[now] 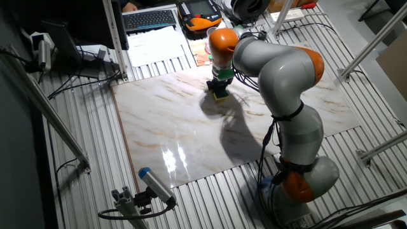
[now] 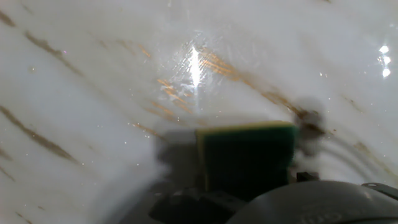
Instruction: Clean the tabletop with a sponge
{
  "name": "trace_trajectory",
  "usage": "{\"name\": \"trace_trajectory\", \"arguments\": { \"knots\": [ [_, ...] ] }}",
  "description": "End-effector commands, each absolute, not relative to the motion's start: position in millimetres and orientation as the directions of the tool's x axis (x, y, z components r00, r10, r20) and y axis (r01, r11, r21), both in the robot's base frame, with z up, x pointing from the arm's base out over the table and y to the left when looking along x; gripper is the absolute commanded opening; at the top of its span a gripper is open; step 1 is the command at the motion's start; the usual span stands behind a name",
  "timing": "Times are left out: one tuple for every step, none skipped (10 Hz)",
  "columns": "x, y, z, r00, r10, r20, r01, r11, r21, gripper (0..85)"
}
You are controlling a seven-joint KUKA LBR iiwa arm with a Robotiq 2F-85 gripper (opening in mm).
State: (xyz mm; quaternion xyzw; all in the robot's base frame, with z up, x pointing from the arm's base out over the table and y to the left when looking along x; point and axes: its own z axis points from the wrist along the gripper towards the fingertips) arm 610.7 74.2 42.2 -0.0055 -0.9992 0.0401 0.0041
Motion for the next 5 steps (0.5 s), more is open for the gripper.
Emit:
{"name": "trace_trajectory", "arguments": {
  "knots": [
    [611,74,42,-1.000,0.016,0.007,0.016,0.997,-0.074,68.0],
    [610,74,43,-1.000,0.022,0.006,0.022,0.998,-0.051,68.0],
    [610,76,46,-1.000,0.029,0.004,0.028,0.999,-0.046,68.0],
    [609,77,51,-0.999,0.035,-0.001,0.035,0.998,-0.047,68.0],
    [608,78,56,-0.999,0.036,0.000,0.036,0.999,-0.040,68.0]
  ]
}}
